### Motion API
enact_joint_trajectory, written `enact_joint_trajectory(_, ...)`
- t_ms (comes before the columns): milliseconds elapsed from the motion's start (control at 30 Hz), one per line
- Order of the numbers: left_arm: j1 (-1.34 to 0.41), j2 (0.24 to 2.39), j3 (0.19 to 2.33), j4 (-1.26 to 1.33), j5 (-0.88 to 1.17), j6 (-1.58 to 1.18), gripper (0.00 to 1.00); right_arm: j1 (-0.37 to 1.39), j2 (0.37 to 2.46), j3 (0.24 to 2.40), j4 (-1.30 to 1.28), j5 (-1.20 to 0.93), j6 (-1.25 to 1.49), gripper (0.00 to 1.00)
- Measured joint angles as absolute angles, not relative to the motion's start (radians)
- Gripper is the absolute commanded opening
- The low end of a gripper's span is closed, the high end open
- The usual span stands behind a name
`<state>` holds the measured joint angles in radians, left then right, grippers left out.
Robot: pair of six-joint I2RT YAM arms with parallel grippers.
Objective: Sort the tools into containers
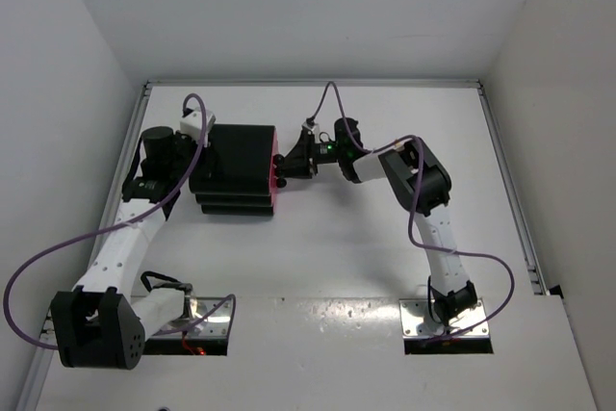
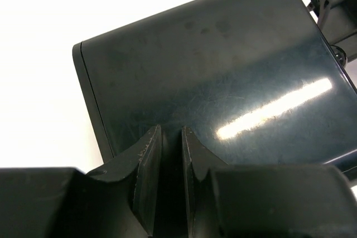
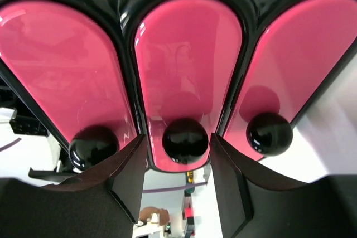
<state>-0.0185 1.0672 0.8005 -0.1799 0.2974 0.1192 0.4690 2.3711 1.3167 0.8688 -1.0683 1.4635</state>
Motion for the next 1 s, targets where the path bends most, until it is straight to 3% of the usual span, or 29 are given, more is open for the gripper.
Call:
enact_joint_trajectory(67, -0.019, 1.068, 0.799, -0.174, 0.297, 0.119, 0.27, 0.469, 2.379, 1.328, 0.871, -1.066, 1.466, 0.49)
enact_joint_trajectory(200, -0.019, 1.073, 0.799, -0.166, 0.294, 0.119, 0.27, 0.469, 2.394, 1.338, 0.879, -1.059, 1.470, 0.37)
enact_joint_trajectory(500, -0.019, 1.085, 0.794, -0.134, 0.281, 0.111, 0.23, 0.469, 2.400, 1.338, 0.883, -1.059, 1.477, 0.20)
enact_joint_trajectory(1000, -0.019, 1.098, 0.794, -0.112, 0.260, 0.095, 0.21, 0.333, 2.289, 1.155, 0.864, -1.122, 1.427, 0.18)
